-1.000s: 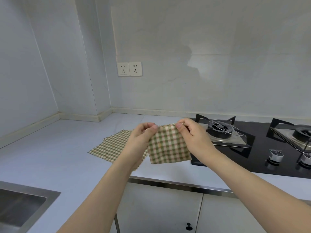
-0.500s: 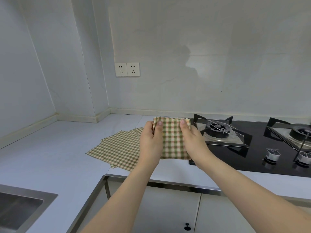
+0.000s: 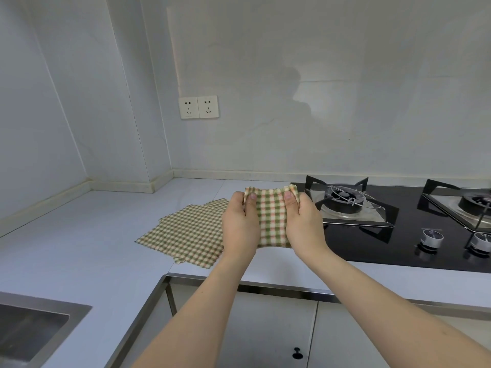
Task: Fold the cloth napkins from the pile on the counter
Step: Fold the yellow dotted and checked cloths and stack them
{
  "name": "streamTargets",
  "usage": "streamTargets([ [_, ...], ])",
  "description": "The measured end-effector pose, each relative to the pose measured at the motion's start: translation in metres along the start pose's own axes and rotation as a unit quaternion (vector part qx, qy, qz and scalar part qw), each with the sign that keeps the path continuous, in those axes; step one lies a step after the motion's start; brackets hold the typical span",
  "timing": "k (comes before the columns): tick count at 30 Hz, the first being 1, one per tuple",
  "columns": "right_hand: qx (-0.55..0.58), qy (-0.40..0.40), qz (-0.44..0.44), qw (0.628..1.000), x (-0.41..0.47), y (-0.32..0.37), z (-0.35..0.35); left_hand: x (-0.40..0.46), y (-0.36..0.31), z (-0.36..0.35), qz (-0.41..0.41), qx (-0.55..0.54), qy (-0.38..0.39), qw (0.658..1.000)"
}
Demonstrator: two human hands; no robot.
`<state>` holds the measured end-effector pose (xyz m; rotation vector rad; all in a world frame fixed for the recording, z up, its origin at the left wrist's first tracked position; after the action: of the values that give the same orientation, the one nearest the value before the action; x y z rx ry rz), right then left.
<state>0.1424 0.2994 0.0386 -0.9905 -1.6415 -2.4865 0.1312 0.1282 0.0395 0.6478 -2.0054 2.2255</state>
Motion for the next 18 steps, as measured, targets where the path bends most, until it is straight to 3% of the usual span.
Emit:
streamTargets([
  [9, 0.02, 0.008, -0.024, 0.999, 0.014, -0.021, -0.012, 0.019, 0.026, -0.004, 0.043, -0.006, -0.001, 0.999],
  [18, 0.032, 0.029, -0.108, 0.993, 0.058, -0.102, -0.055, 0.073, 0.092, -0.038, 0.083, 0.005, 0.018, 0.996],
])
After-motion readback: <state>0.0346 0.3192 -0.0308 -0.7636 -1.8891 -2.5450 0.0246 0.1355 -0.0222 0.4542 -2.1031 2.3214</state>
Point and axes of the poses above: each hand's wrist, its own x-axis towards the middle knuckle, its own z-axis out of the back of the hand, y = z × x, the point moved 10 cm from there along x, towards the middle knuckle, and after that the axes turned 5 degrees about z, right-handed, at the moved point
